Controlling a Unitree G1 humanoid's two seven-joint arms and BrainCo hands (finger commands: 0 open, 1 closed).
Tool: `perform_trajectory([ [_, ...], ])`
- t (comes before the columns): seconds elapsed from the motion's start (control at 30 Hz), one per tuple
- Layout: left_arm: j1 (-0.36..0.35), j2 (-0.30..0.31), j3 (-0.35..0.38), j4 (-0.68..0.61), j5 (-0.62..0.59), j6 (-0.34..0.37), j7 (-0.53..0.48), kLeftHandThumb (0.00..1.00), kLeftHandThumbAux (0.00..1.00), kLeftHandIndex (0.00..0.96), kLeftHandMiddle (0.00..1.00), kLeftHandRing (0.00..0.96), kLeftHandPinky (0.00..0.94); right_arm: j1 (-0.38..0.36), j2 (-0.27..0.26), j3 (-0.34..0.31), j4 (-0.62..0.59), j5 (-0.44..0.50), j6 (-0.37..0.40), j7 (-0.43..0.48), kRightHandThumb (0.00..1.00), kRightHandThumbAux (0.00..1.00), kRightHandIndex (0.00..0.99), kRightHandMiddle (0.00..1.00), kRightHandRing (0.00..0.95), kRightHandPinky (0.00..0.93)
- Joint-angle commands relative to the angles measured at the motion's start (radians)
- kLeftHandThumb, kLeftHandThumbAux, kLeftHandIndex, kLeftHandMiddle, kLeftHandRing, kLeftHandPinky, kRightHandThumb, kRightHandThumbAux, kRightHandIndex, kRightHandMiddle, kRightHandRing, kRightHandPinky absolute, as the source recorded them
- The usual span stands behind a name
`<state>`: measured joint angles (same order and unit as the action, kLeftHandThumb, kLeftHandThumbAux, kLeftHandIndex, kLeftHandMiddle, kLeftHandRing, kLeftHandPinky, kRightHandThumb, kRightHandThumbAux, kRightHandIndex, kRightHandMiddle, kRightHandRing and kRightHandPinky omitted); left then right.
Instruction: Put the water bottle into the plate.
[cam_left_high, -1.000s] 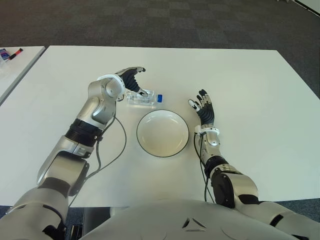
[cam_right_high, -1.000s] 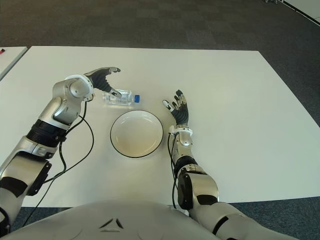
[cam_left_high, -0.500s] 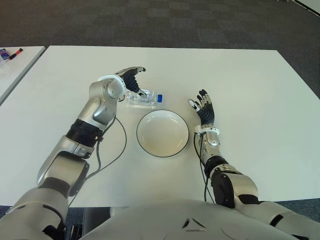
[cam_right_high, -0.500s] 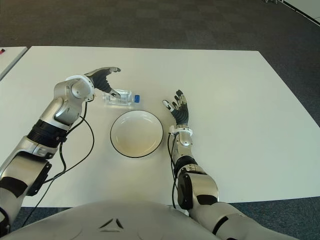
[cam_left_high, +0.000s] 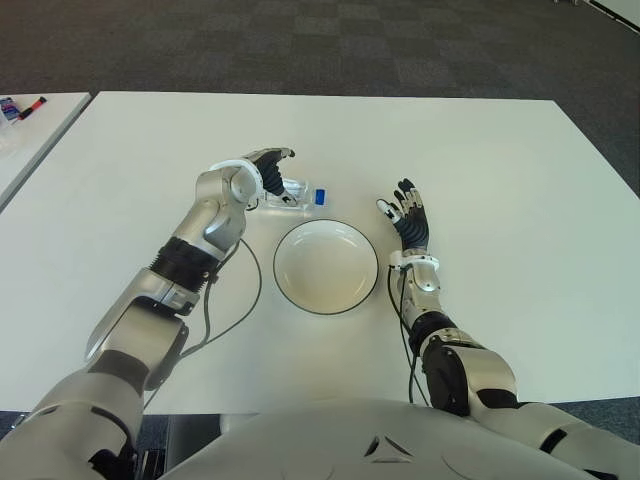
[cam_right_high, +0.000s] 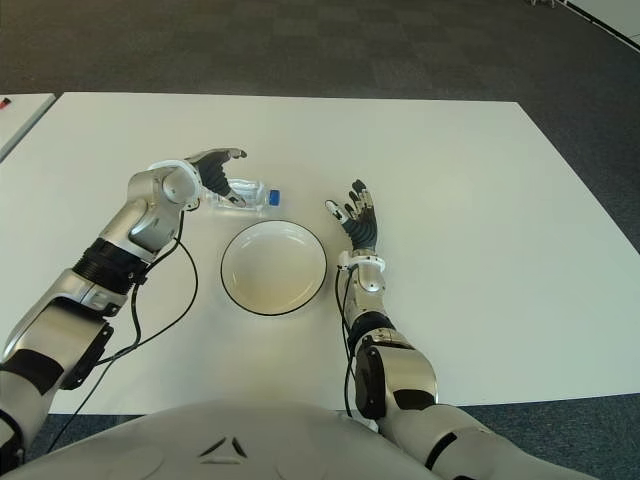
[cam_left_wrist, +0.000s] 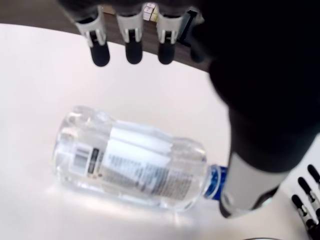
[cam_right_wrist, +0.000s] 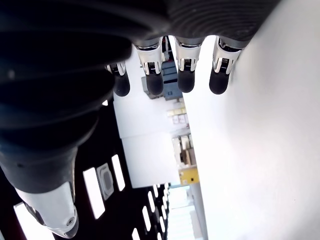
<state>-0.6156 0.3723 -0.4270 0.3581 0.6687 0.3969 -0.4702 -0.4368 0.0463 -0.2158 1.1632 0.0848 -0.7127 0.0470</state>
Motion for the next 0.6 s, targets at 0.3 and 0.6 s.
perform_trajectory([
  [0.3,-0.095,-0.021,-0.06,0.236,0.008,-0.079,0.005,0.0,0.865,0.0,0.0,0.0,0.0,0.063,0.027,-0.002,0.039,0.006,0.041,-0.002,0.064,0.762,0.073,0.058,0.045,0.089],
  [0.6,-0.145,-0.043,-0.093,0.47,0.008,-0.179,0.073,0.0,0.859,0.0,0.0,0.0,0.002,0.066,0.026,0.002,0.037,0.0,0.037,-0.003,0.057,0.757,0.075,0.063,0.049,0.092],
])
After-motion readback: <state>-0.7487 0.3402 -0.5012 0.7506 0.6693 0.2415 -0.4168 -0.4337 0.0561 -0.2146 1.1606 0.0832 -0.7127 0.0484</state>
